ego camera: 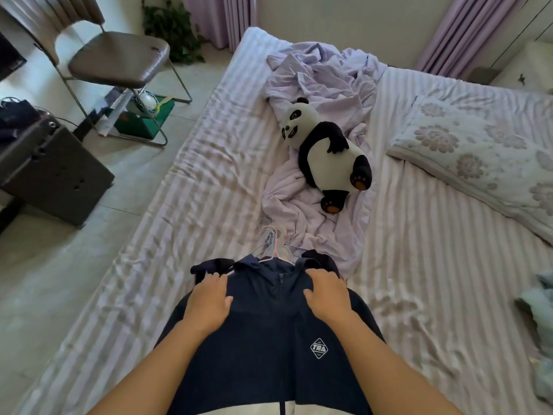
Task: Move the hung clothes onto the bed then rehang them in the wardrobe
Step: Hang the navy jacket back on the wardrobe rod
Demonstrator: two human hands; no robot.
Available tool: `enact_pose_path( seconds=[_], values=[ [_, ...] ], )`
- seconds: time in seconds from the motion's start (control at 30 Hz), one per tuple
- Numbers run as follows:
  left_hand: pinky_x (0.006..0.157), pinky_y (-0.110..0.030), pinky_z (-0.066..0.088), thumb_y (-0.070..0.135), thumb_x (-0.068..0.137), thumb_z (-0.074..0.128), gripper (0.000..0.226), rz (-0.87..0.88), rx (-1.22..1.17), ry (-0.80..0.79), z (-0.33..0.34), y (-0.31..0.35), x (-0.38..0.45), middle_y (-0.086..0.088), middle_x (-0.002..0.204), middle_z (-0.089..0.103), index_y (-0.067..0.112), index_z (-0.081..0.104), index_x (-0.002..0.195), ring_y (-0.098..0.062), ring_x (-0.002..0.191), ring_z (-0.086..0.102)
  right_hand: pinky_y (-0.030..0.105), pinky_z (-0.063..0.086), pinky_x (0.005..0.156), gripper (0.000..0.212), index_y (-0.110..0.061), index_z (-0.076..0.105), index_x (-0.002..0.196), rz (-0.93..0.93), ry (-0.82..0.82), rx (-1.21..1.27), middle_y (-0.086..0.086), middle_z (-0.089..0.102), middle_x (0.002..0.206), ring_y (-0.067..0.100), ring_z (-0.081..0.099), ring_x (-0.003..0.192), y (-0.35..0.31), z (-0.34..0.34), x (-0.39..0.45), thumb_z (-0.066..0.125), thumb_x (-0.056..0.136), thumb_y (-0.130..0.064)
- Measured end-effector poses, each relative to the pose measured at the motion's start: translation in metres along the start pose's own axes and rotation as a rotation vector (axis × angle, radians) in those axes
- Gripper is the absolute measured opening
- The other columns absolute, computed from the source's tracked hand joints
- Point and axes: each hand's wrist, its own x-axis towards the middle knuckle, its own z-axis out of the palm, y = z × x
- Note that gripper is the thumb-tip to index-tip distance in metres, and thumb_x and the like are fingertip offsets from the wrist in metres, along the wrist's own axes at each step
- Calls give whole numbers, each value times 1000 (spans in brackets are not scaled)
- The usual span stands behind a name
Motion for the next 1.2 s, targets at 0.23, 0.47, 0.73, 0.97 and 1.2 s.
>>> enact_pose_path(
  seconds=[0.23,0.47,0.73,0.97,1.2],
  values=[
    [90,-35,47,27,98,54,34,15,-17,-47,23,-1,39,-1,125,57,16,50,130,-24,113,55,37,44,93,35,-15,51,131,56,-83,10,5,57,128,26,53,117,21,29,40,55,98,-24],
    [98,-33,37,32,100,49,32,-17,65,43,31,5,44,2,125,57,22,49,131,-20,112,51,35,40,84,18,-14,56,113,47,-45,35,3,56,115,25,49,106,26,41,50,54,99,-25],
    [89,-34,43,27,99,50,25,-25,-82,102,19,8,24,0,113,59,21,57,121,-21,104,53,36,46,73,2,-13,55,98,92,56,341,1,63,91,21,56,83,23,24,18,53,98,-14],
    [82,-40,49,40,100,44,28,19,-202,143,-9,14,-21,3,108,63,25,56,120,-22,99,59,40,50,73,11,-20,55,92,29,192,382,-3,60,80,18,56,77,15,-4,-31,54,95,-9],
    [78,-36,50,19,100,50,16,150,-373,354,-35,29,-95,9,88,64,22,66,104,-18,85,60,20,46,69,21,-27,65,99,25,279,536,-9,66,88,11,60,82,1,-47,-102,60,94,-7]
  ],
)
